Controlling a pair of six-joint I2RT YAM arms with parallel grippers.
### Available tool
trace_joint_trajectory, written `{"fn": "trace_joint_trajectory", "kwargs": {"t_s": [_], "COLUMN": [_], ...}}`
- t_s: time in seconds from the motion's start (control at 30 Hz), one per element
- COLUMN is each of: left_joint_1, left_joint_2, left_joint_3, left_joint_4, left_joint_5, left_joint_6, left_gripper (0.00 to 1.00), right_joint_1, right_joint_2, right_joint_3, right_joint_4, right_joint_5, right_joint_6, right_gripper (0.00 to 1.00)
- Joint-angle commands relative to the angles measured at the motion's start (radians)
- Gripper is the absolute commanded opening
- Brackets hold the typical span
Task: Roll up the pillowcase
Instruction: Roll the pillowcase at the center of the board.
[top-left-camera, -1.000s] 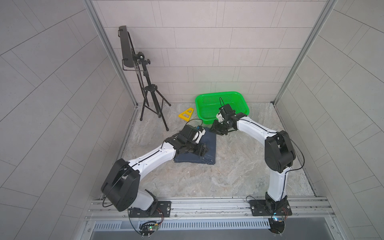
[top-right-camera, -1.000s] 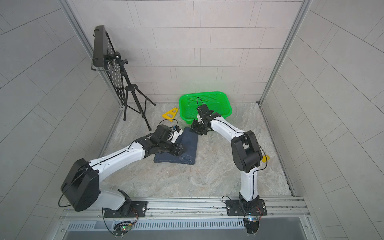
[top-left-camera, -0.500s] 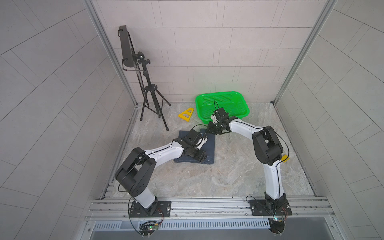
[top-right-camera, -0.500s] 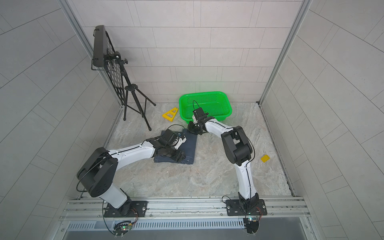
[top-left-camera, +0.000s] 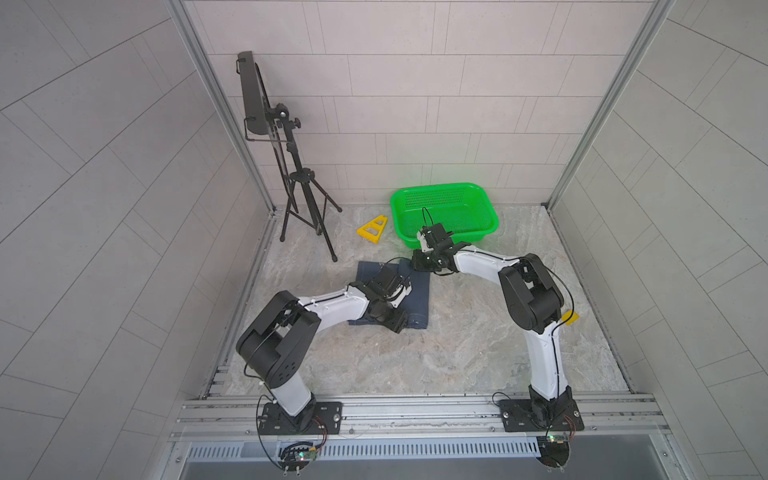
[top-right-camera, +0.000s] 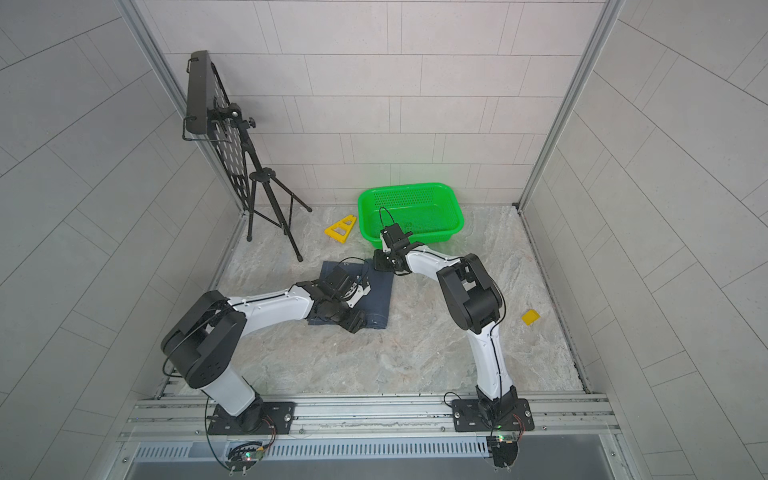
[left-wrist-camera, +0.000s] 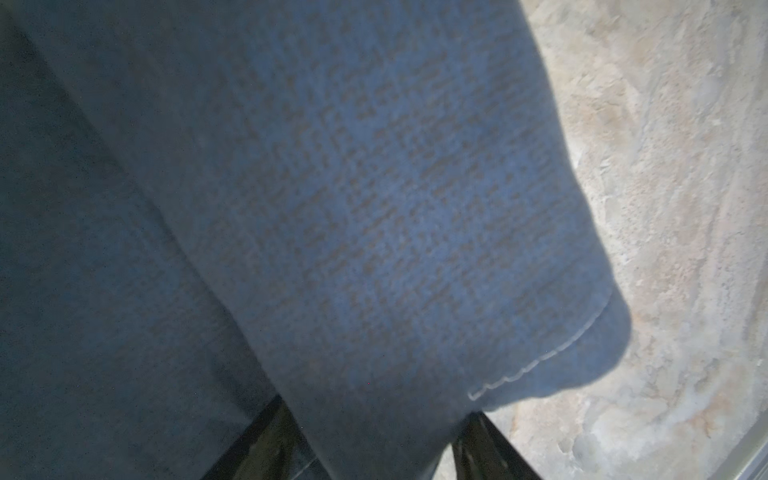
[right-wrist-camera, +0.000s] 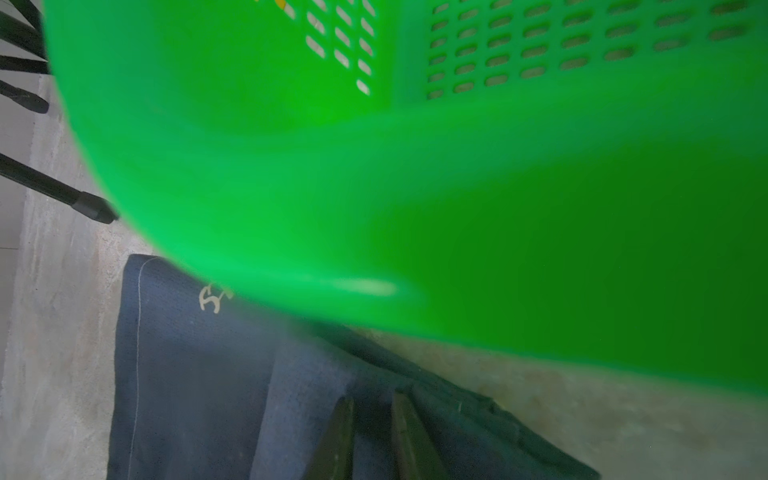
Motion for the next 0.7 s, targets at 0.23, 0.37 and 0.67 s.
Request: {"fn": "trace_joint_trajectory", "kwargs": {"t_s": [0.23,0.37,0.67], "left_joint_1": [-0.004,-0.003,0.012], "left_joint_2": [-0.157,-0.199,-0.022], "left_joint_3": [0.113,0.142,0.218], "left_joint_4": [-0.213,-0.227,-0.037], "left_joint_5": [-0.003,-0.011,-0.202], "left_joint_6": [0.021,0.013,0.007], "left_gripper": [0.68,0.69,0.66], "right_joint_1": [-0.018,-0.049,-0.07], "right_joint_2": [-0.282,-0.39,-0.528], "right_joint_3": [-0.076,-0.211,-0.565], "right_joint_4": [0.002,0.012,0.192], "right_joint_5": [-0.004,-0.066,-0.179], "right_joint_6": [-0.037,0.053,0.341], "right_gripper": [0.34,0.46,0.57]}}
